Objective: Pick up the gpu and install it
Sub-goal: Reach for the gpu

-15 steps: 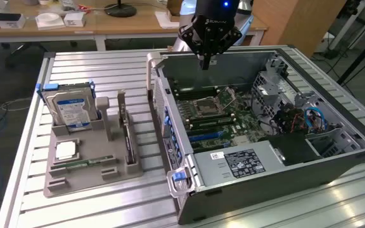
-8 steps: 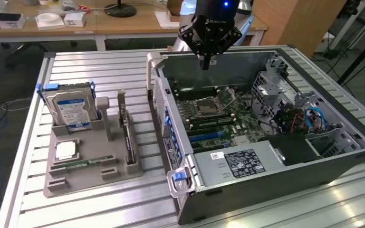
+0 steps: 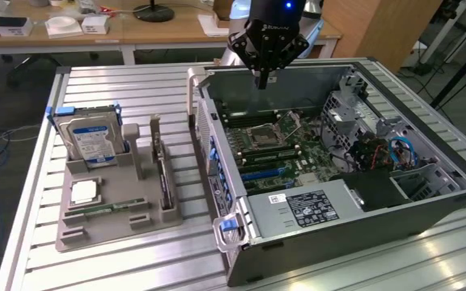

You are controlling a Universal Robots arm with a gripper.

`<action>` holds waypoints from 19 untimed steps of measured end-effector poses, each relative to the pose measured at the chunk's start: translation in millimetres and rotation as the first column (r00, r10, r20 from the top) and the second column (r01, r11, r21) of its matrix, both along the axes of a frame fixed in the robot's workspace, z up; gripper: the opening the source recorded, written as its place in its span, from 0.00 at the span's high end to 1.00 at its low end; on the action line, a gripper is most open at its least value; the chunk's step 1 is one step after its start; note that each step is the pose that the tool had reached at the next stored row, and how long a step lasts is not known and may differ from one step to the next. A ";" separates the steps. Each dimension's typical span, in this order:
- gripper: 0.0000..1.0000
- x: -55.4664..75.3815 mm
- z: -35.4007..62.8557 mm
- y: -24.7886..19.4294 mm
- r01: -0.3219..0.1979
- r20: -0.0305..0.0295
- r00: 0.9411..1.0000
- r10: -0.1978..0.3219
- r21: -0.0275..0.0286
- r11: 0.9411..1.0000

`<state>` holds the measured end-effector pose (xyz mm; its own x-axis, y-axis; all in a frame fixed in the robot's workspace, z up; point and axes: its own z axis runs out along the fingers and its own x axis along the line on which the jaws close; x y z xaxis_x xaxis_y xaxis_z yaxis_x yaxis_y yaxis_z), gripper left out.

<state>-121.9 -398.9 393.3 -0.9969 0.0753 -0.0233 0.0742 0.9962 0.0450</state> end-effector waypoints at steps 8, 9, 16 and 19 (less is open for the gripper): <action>0.89 -8.0 -0.8 0.0 0.000 0.000 1.000 0.000 0.000 1.000; 0.89 -11.1 -1.1 0.0 0.000 0.000 1.000 0.000 0.000 1.000; 0.89 -29.5 -2.5 0.0 0.000 0.000 1.000 0.000 0.000 1.000; 0.89 -34.8 -2.9 0.0 0.000 0.000 1.000 0.000 0.000 1.000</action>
<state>-156.7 -398.9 390.4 -0.9969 0.0753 -0.0232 0.0742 0.9962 0.0451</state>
